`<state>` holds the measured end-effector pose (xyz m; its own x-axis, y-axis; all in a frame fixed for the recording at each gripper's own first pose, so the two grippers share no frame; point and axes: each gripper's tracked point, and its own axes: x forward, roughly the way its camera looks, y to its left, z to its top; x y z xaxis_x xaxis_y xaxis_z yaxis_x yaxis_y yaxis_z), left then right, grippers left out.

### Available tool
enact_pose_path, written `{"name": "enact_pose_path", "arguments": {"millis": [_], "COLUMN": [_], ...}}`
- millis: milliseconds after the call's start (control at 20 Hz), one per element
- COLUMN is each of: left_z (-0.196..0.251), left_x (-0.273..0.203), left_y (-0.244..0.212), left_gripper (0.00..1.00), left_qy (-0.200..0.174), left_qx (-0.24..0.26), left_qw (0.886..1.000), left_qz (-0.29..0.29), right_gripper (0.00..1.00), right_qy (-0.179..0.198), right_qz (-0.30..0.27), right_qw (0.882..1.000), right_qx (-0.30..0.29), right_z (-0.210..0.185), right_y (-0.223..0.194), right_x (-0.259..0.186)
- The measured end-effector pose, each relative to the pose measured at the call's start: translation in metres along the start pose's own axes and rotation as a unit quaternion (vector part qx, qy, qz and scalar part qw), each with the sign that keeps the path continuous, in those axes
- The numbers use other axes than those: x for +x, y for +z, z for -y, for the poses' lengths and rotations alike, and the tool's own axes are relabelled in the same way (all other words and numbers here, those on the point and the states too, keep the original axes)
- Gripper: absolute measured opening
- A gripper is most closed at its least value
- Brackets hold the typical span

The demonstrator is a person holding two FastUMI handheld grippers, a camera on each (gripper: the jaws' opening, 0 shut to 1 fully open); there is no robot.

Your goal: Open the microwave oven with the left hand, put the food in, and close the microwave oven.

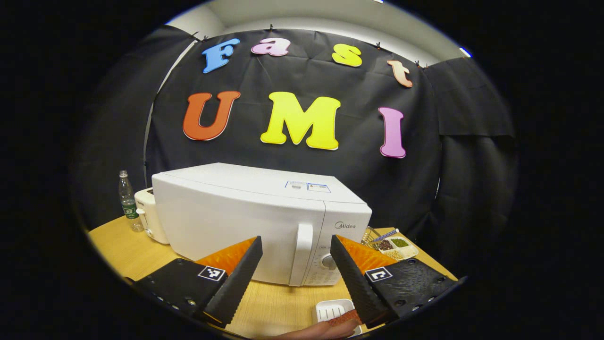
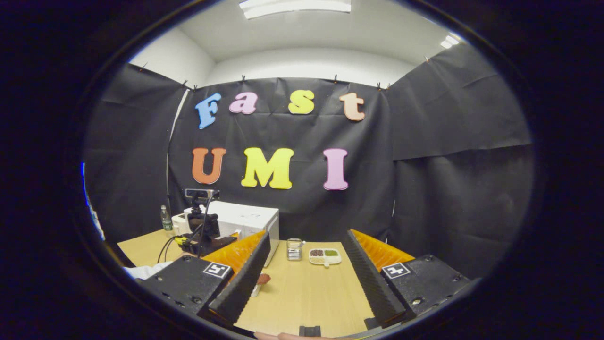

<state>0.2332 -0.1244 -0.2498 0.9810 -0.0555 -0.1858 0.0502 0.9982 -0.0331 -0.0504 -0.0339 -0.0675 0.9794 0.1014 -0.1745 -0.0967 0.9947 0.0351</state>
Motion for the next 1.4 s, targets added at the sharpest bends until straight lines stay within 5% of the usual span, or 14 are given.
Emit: {"name": "enact_pose_path", "arguments": {"millis": [400,450,550,600,650,700,850,900,950,1000,1050,1100,1150,1400], "left_z": [0.007,0.005,-0.004,0.0,0.002,0.003,0.003,0.007,0.012,0.015,0.009,0.005,0.005,0.006], "left_x": [0.043,0.047,0.056,0.058,0.057,0.059,0.062,0.061,0.06,0.062,0.063,0.058,0.061,0.06], "left_y": [-0.043,-0.045,-0.05,-0.052,-0.05,-0.051,-0.051,-0.053,-0.054,-0.052,-0.051,-0.055,-0.053,-0.06], "left_gripper": [0.93,0.84,0.93,0.84,1.0,0.89,0.88,0.75,0.75,0.65,0.43,0.43,0.18,0.11], "left_qy": [0.002,0.005,0.018,0.005,0.001,0.0,-0.003,-0.006,-0.012,-0.009,0.015,0.023,0.03,0.025], "left_qx": [0.016,0.023,0.043,0.044,0.049,0.053,0.041,0.032,0.029,0.034,0.046,0.047,0.045,0.033], "left_qw": [0.999,0.999,0.998,0.999,0.999,0.998,0.999,0.999,0.999,0.999,0.999,0.998,0.998,0.999], "left_qz": [-0.029,-0.031,-0.032,-0.024,-0.016,-0.015,-0.009,-0.012,-0.014,-0.013,-0.011,-0.022,-0.016,-0.035], "right_gripper": [1.0,1.0,0.95,1.0,0.95,1.0,1.0,1.0,0.95,1.0,1.0,1.0,1.0,0.95], "right_qy": [-0.027,-0.031,-0.041,-0.045,-0.05,-0.054,-0.057,-0.056,-0.055,-0.054,-0.056,-0.059,-0.062,-0.065], "right_qz": [0.028,0.03,0.037,0.042,0.048,0.053,0.061,0.061,0.061,0.062,0.064,0.067,0.07,0.07], "right_qw": [0.999,0.999,0.998,0.998,0.998,0.997,0.996,0.997,0.997,0.997,0.996,0.996,0.995,0.995], "right_qx": [-0.011,-0.011,-0.011,-0.012,-0.013,-0.014,-0.013,-0.012,-0.012,-0.014,-0.016,-0.018,-0.019,-0.014], "right_z": [0.022,0.025,0.033,0.037,0.04,0.043,0.048,0.048,0.049,0.05,0.052,0.055,0.057,0.062], "right_y": [0.011,0.013,0.018,0.02,0.023,0.025,0.026,0.026,0.025,0.025,0.026,0.027,0.029,0.03], "right_x": [-0.011,-0.013,-0.018,-0.02,-0.022,-0.024,-0.028,-0.029,-0.03,-0.031,-0.031,-0.032,-0.033,-0.034]}}
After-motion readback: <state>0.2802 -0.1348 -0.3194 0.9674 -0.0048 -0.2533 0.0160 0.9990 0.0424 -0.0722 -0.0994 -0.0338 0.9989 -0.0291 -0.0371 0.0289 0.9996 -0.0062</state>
